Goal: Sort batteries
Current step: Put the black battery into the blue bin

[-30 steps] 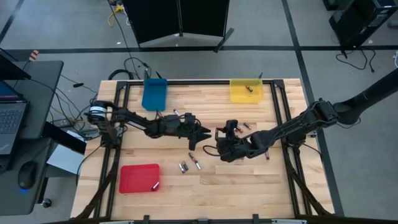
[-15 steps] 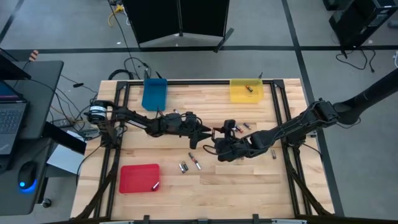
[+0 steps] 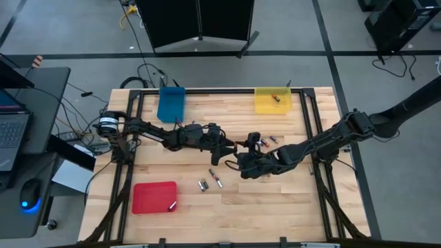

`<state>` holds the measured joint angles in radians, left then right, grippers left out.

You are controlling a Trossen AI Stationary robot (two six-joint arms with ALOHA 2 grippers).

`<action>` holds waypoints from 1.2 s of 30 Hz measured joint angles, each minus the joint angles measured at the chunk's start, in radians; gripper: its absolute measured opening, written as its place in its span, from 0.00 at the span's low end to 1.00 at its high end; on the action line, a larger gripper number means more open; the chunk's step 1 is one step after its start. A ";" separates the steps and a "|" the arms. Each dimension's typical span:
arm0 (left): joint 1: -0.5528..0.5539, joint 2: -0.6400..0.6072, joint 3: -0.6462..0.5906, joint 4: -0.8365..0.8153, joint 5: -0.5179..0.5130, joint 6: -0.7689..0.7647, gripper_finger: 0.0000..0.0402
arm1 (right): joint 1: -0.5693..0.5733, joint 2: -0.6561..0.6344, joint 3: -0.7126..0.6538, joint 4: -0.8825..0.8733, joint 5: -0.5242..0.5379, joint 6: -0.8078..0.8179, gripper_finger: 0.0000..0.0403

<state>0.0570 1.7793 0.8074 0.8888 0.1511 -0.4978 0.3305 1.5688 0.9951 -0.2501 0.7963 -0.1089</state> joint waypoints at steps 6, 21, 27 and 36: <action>0.000 0.071 0.039 0.006 0.037 -0.010 0.47 | 0.000 0.000 0.000 0.016 -0.001 -0.009 0.59; 0.015 0.088 0.072 0.037 0.116 -0.011 0.37 | 0.000 -0.001 0.001 0.018 0.001 -0.022 0.59; 0.024 0.088 0.072 0.037 0.130 -0.004 0.33 | 0.000 -0.001 0.001 0.018 0.001 -0.021 0.59; 0.027 0.088 0.072 0.035 0.136 -0.025 0.20 | 0.000 0.000 0.001 0.014 0.009 -0.036 0.60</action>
<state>0.0836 1.8671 0.8795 0.9241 0.2874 -0.5227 0.3305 1.5684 0.9958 -0.2363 0.8056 -0.1448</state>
